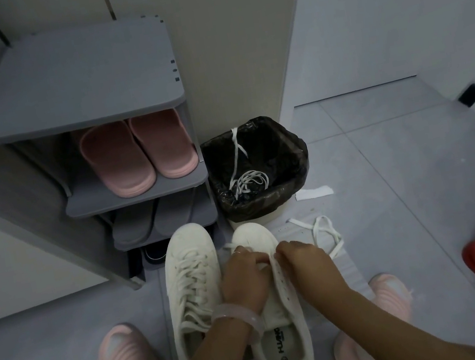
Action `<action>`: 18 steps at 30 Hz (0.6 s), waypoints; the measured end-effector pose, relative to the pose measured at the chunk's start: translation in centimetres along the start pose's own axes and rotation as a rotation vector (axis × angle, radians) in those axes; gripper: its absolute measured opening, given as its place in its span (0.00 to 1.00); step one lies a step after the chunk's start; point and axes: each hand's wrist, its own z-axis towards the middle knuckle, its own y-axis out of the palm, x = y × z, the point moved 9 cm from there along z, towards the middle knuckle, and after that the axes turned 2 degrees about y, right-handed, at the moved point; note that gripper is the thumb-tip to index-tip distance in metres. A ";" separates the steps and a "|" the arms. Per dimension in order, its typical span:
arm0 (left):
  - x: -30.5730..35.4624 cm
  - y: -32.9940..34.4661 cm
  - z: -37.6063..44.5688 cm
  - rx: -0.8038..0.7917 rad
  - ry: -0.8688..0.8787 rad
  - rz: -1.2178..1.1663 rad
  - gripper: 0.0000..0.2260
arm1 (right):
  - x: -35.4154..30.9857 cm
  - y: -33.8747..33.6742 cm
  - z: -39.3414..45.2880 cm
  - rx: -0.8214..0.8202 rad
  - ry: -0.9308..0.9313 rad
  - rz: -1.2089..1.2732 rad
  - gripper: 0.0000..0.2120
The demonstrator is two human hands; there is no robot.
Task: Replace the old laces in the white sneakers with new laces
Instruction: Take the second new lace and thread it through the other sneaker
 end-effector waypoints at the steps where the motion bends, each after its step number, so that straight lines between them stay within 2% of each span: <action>1: 0.0 0.0 0.1 0.001 -0.001 0.000 0.09 | -0.4 0.3 -0.1 -0.037 -0.019 -0.083 0.08; 3: 0.0 0.0 0.2 -0.006 -0.001 0.016 0.09 | -0.8 0.6 -0.2 -0.081 -0.039 -0.195 0.11; 7: 0.1 0.0 0.2 0.020 -0.003 0.128 0.10 | -1.1 0.5 -0.4 -0.091 -0.066 -0.200 0.11; 10: 0.3 -0.1 0.4 0.037 -0.003 0.183 0.11 | -0.6 0.4 -0.3 -0.042 -0.050 0.080 0.17; 12: 0.4 0.0 0.6 0.013 -0.006 0.171 0.12 | -0.3 1.0 0.1 -0.104 -0.072 0.267 0.23; 13: 0.4 0.0 0.6 -0.001 -0.008 0.162 0.12 | -0.2 1.2 0.3 -0.142 -0.091 0.269 0.24; 16: 0.7 -0.8 0.5 0.012 -0.055 0.036 0.10 | 0.3 1.4 0.5 -0.186 -0.057 0.149 0.23; 18: 1.0 -2.8 0.4 0.087 -0.140 -0.174 0.11 | 0.4 1.3 0.5 -0.193 -0.021 0.113 0.22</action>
